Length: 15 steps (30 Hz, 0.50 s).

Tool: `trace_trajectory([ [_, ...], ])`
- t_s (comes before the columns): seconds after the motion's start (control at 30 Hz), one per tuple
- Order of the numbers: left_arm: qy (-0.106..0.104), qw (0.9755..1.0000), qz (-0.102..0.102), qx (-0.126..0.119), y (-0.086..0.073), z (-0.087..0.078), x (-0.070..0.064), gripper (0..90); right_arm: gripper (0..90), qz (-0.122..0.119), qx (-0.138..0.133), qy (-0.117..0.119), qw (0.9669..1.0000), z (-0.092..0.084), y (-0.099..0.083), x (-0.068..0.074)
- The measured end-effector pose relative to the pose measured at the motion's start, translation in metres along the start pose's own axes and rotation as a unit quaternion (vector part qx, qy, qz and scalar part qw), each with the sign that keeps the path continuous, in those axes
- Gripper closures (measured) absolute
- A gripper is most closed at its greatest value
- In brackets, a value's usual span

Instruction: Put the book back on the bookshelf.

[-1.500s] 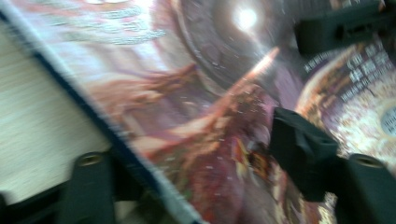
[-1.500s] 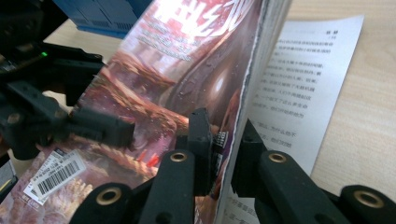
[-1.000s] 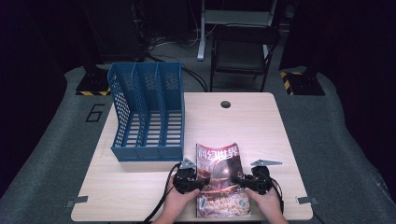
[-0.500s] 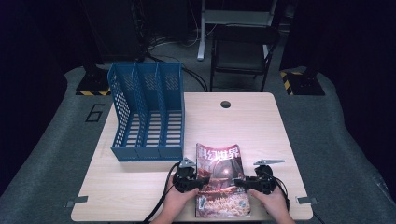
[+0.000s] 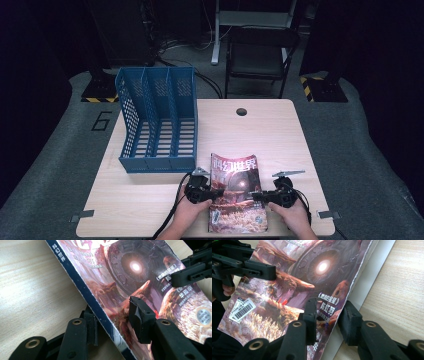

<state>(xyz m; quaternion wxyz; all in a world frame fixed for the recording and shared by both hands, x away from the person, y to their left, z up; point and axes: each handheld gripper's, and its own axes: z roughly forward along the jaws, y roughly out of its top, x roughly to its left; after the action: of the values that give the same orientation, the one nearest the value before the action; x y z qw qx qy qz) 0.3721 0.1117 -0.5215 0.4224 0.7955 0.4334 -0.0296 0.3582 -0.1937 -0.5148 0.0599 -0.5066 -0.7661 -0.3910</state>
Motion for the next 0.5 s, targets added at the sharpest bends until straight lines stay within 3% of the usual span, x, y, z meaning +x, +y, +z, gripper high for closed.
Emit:
trace_trajectory([
  [0.13,-0.018,0.9997,0.000,0.015,0.0033,-0.0007,0.0043,62.4,74.5,0.005,0.004,0.005,1.0000,0.0003,0.0004,-0.0013],
  [0.2,-0.027,0.9994,-0.012,0.020,0.0044,-0.0005,0.0046,62.6,75.8,0.000,0.004,0.004,1.0000,0.0008,0.0009,-0.0014],
  [0.3,-0.029,0.9989,-0.010,0.034,0.0071,-0.0009,0.0055,63.2,78.4,0.002,0.006,0.004,1.0000,0.0010,0.0011,-0.0007],
  [0.5,-0.031,0.9987,-0.011,0.039,0.0083,-0.0009,0.0060,64.1,81.8,-0.004,0.002,0.005,1.0000,0.0004,0.0016,0.0004],
])
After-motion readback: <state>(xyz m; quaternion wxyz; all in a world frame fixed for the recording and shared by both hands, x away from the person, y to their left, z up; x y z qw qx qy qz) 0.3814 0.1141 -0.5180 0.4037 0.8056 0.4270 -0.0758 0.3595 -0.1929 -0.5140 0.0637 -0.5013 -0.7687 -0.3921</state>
